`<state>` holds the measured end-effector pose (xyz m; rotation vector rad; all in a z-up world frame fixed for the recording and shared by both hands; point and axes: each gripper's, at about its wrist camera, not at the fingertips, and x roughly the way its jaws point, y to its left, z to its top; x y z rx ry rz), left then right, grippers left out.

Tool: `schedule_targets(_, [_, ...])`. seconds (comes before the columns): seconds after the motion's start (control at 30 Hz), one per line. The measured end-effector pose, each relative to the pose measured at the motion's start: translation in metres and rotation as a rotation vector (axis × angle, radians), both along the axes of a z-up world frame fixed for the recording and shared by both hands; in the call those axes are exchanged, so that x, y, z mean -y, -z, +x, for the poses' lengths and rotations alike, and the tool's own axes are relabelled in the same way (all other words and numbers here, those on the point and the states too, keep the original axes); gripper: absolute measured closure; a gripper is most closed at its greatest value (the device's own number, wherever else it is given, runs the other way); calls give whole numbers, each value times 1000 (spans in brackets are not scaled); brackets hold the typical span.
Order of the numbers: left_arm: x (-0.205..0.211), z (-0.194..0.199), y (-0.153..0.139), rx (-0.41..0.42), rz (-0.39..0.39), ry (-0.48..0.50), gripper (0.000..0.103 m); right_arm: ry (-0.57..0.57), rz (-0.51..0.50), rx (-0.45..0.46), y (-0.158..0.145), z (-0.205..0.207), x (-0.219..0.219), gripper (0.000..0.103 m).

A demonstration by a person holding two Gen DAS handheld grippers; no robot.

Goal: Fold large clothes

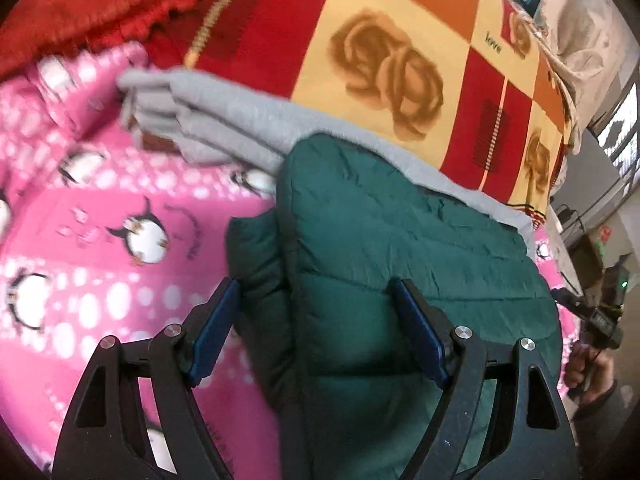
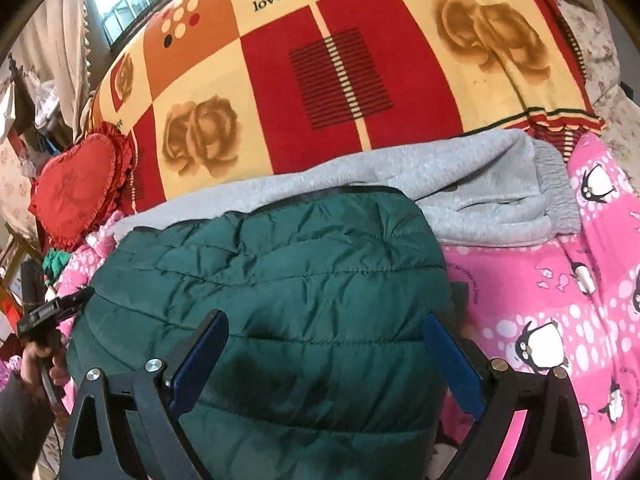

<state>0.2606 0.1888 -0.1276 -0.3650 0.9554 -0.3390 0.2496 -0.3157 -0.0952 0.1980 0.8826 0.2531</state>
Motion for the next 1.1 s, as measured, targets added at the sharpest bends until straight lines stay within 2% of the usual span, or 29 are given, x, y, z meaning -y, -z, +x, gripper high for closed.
schedule_targets(0.07, [-7, 9, 13, -43, -39, 3, 12, -7, -32, -13, 8, 0, 1, 6])
schedule_targets(0.17, [-17, 14, 29, -86, -135, 13, 7, 17, -117, -17, 21, -1, 9, 0])
schedule_targets(0.3, [-9, 10, 29, -24, -61, 43, 6, 70, 18, -48, 38, -2, 43, 0])
schedule_targets(0.4, [-6, 11, 30, -18, -45, 44, 5, 92, 72, -41, 47, -3, 57, 0])
schedule_targets(0.47, [-6, 11, 31, -16, -40, 48, 5, 86, 199, -87, 60, 1, 68, 0])
schedule_targets(0.53, [-7, 12, 32, -14, -37, 49, 5, 75, 289, -80, 66, 2, 77, 0])
schedule_targets(0.77, [-7, 25, 26, -30, -5, 90, 5, -79, 364, -89, 69, 32, 72, 0])
schedule_targets(0.87, [-8, 33, 24, -23, 11, 110, 6, -123, 347, -43, 68, 33, 69, 8])
schedule_targets(0.93, [-9, 34, 25, -9, -1, 114, 15, -114, 341, -8, 68, 28, 69, 17])
schedule_targets(1.0, [-6, 31, 22, 13, -16, 111, 44, -110, 303, 51, 60, 20, 64, 38])
schedule_targets(1.07, [5, 24, 13, 49, 34, 122, 60, -110, 221, 93, 51, 14, 53, 47])
schedule_targets(1.1, [11, 20, 8, 72, 83, 128, 65, -110, 183, 103, 47, 13, 47, 52])
